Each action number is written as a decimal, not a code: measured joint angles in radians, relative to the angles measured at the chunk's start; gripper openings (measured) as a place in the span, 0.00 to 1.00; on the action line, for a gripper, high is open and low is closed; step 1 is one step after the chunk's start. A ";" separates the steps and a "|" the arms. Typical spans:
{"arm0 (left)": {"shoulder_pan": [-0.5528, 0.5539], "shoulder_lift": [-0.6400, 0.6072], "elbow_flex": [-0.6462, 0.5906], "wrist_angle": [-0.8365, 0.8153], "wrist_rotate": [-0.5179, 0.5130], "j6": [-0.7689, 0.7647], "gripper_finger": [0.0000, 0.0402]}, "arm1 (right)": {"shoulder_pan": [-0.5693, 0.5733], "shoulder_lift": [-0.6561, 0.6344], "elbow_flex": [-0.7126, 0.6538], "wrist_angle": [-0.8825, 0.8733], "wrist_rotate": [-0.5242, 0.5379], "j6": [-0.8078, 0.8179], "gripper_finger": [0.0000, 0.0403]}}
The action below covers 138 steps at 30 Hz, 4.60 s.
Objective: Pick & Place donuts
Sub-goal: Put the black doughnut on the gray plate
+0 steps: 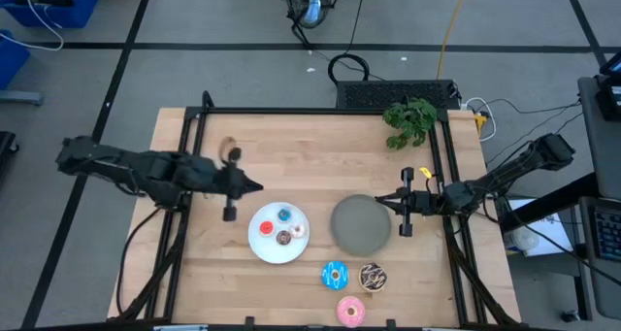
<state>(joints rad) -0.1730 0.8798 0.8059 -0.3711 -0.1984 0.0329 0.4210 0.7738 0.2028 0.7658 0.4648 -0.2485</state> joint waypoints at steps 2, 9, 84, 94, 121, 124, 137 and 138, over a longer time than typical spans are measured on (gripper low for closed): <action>0.060 -0.096 -0.113 0.149 0.048 0.014 0.01 | 0.000 0.000 0.000 0.005 0.000 -0.002 0.00; 0.222 -0.258 -0.384 0.342 0.161 -0.013 0.01 | 0.000 0.000 0.000 0.007 0.001 -0.010 0.00; 0.299 -0.743 -0.796 0.479 0.223 -0.095 0.10 | 0.224 1.065 1.537 -2.068 -0.166 0.859 0.00; 0.299 -0.743 -0.795 0.539 0.205 -0.094 0.10 | 0.294 1.133 1.502 -2.095 -0.222 0.939 0.00; 0.299 -0.742 -0.795 0.530 0.118 0.015 0.10 | 0.393 1.141 1.289 -1.679 -0.362 0.918 0.48; 0.299 -0.742 -0.795 0.530 0.118 0.014 0.10 | 0.393 1.140 1.229 -1.620 -0.364 0.917 0.48; 0.299 -0.742 -0.795 0.523 0.118 0.011 0.10 | 0.391 1.139 1.125 -1.552 -0.313 0.877 0.46; 0.299 -0.742 -0.795 0.523 0.118 0.011 0.10 | 0.390 1.139 1.125 -1.540 -0.309 0.869 0.46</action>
<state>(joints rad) 0.1261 0.1375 0.0109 0.1524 -0.0807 0.0440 0.8115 1.9133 1.3276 -0.7745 0.1562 0.6200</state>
